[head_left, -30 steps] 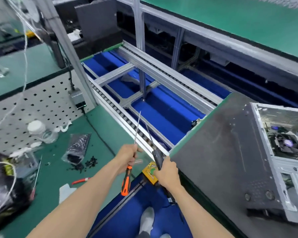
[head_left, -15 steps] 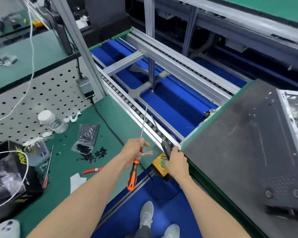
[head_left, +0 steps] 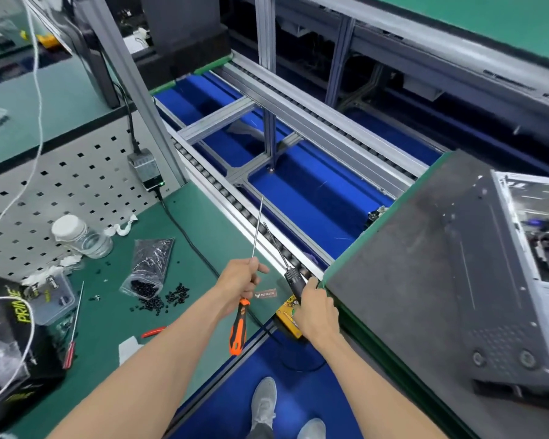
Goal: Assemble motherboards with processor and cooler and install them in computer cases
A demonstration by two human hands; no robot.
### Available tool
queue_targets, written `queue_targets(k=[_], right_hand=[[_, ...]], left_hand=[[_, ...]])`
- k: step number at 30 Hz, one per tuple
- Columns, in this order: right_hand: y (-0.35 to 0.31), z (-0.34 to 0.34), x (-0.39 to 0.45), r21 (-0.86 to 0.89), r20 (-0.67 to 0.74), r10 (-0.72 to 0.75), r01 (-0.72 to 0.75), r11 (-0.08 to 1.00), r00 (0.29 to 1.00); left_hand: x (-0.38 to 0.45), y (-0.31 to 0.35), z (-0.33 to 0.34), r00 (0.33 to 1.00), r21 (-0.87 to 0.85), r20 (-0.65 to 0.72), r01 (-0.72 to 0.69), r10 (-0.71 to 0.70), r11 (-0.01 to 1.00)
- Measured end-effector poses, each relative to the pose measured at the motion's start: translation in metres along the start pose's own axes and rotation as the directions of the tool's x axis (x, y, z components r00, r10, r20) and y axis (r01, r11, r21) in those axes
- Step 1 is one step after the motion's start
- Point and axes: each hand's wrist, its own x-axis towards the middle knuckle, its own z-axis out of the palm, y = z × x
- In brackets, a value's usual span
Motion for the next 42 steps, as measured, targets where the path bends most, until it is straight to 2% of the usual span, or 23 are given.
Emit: queue_targets(k=[9,17,24,32,38,42], right_hand=[[-0.020,-0.051,-0.016,0.366,0.019,0.075,-0.077,0.928,0.997],[-0.027,-0.129,-0.034,0.582,-0.098,0.082,-0.010,0.813,0.992],[-0.001,-0.191,-0.054,0.687,-0.225,0.162,0.039,0.725,0.961],[0.053,-0.221,-0.085,0.818,-0.252,0.365,-0.005,0.576,0.896],[0.100,-0.220,-0.108,0.911,-0.210,0.503,-0.019,0.413,0.839],[0.124,-0.217,-0.128,0.954,-0.175,0.558,0.000,0.299,0.811]], left_hand=[[-0.010,0.035,0.024,0.996,-0.063,0.007,-0.086,0.087,0.994],[-0.042,0.101,0.074,0.960,-0.154,0.116,-0.236,0.255,0.959],[-0.071,0.149,0.130,0.904,-0.113,0.229,-0.344,0.361,0.932],[-0.107,0.156,0.207,0.846,-0.077,0.400,-0.353,0.353,0.933],[-0.126,0.143,0.256,0.767,-0.056,0.567,-0.326,0.299,0.944],[-0.126,0.134,0.280,0.758,0.033,0.610,-0.317,0.232,0.948]])
